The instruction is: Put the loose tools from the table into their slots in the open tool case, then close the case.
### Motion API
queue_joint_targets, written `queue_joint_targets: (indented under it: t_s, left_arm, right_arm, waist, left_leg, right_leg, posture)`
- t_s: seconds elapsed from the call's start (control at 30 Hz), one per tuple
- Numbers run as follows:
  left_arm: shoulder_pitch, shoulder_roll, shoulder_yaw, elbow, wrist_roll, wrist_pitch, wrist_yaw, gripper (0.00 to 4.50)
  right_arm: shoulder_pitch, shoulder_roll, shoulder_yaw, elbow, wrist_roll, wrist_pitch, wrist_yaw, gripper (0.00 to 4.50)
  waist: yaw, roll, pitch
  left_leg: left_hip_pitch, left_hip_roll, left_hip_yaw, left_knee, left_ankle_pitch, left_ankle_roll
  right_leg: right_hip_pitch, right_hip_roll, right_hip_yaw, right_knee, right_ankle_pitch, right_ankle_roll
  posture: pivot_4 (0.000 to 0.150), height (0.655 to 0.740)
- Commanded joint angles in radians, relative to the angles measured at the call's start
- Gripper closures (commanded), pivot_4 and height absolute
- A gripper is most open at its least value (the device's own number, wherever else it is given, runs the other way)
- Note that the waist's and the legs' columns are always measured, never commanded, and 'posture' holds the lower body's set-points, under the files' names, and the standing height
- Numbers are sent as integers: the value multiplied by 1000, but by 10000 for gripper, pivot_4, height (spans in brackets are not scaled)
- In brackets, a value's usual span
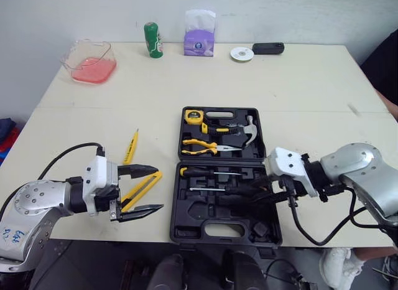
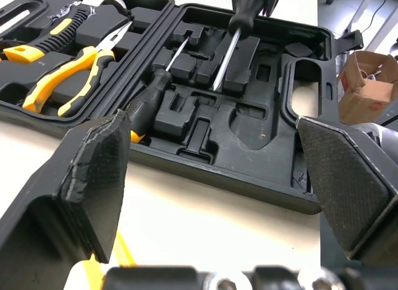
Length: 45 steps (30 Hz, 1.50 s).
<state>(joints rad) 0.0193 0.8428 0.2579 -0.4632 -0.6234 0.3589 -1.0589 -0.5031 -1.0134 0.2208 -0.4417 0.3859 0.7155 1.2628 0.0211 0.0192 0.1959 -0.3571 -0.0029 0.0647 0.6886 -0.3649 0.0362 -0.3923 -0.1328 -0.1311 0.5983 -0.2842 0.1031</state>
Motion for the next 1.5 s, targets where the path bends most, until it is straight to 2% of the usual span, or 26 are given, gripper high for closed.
queue_joint_targets:
  t_s: [0.03, 0.73, 1.23, 1.27, 1.4, 1.5]
  left_arm:
    - [15, 16, 32, -38, -6, -1, 3, 0]
    - [50, 6, 40, -56, -4, -2, 43, 0]
    - [49, 4, 40, -50, 1, -6, 49, 0]
    - [49, 4, 41, -50, 0, -4, 49, 0]
    - [50, 6, 46, -44, -3, -2, 48, 0]
    - [48, 4, 45, -41, -2, -5, 47, 0]
  right_arm:
    - [-53, -6, 21, 4, -46, -8, -12, 34587]
    - [-121, 5, 145, 101, -239, -85, 0, 34589]
    - [-119, 41, 132, 96, -227, -29, 0, 34589]
    - [-121, 45, 128, 98, -224, -25, -2, 24313]
    - [-139, 30, 107, 110, -215, -73, 31, 6793]
    - [-155, 8, 84, 124, -201, -94, 63, 6793]
  waist:
    - [0, 0, 0]
    - [-2, -1, 0]
    - [-3, -1, -1]
    - [-4, -1, -1]
    - [-5, -1, -1]
    - [-7, -1, -1]
  left_leg:
    - [0, 0, 0, 0, 0, 0]
    - [0, 0, 0, 0, 0, 0]
    - [0, 0, 0, 0, 0, 0]
    - [0, 0, 0, 0, 0, 0]
    - [0, 0, 0, 0, 0, 0]
    - [0, 0, 0, 0, 0, 0]
  right_leg:
    - [0, 0, 0, 0, 0, 0]
    - [0, 1, 0, 1, 0, 0]
    - [0, 1, 0, 1, 0, 0]
    - [0, 1, 0, 1, 0, 0]
    - [0, 1, 0, 1, 0, 0]
    - [0, 1, 0, 1, 0, 0]
  posture:
    - [1500, 7400]
    - [1500, 7400]
    - [1500, 7400]
    - [1500, 7400]
    - [1500, 7400]
    - [1500, 7400]
